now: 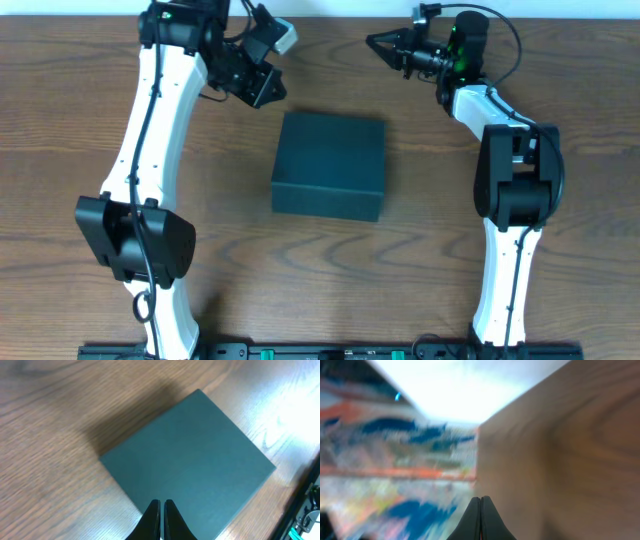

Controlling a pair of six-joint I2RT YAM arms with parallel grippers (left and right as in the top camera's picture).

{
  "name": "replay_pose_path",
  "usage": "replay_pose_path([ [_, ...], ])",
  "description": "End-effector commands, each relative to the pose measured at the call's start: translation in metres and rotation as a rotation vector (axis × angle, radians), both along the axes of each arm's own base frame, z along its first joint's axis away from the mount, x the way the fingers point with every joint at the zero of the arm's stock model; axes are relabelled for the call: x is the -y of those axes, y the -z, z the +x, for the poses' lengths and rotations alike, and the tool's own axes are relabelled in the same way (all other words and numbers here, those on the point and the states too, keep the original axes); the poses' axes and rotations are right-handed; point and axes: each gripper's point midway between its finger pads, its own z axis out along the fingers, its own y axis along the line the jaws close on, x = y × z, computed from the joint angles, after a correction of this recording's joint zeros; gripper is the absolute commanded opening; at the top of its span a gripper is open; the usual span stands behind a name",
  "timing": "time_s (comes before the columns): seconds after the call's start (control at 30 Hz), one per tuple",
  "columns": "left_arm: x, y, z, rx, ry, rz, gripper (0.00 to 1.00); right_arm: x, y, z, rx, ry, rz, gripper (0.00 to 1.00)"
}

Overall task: Pack container
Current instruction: 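Lower left gripper onto the closed lid and bring right gripper to the box front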

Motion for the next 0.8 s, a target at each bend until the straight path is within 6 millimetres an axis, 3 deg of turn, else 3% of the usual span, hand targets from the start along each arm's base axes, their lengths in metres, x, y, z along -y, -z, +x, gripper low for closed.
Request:
replay_pose_path([
  [0.0,0.016,-0.009,-0.006,0.023,0.032,-0.003,0.06,0.040,0.020,0.032,0.031,0.236,-0.157,0.02],
  [0.17,0.022,-0.003,-0.007,0.045,0.046,0.066,0.06,0.065,0.053,0.040,-0.011,0.365,-0.329,0.02],
  [0.33,0.028,-0.001,-0.006,0.061,0.052,0.082,0.06,0.089,0.049,0.058,0.088,0.479,-0.477,0.01],
  [0.4,0.028,0.000,-0.005,0.055,0.039,0.079,0.06,0.092,0.036,0.065,0.151,0.487,-0.516,0.01],
  [0.57,0.035,0.012,-0.006,0.017,0.044,0.084,0.06,0.094,-0.019,0.074,0.278,0.451,-0.606,0.02],
  [0.77,0.061,0.028,-0.019,-0.034,0.099,0.086,0.06,0.094,-0.085,0.044,0.389,0.329,-0.799,0.02],
])
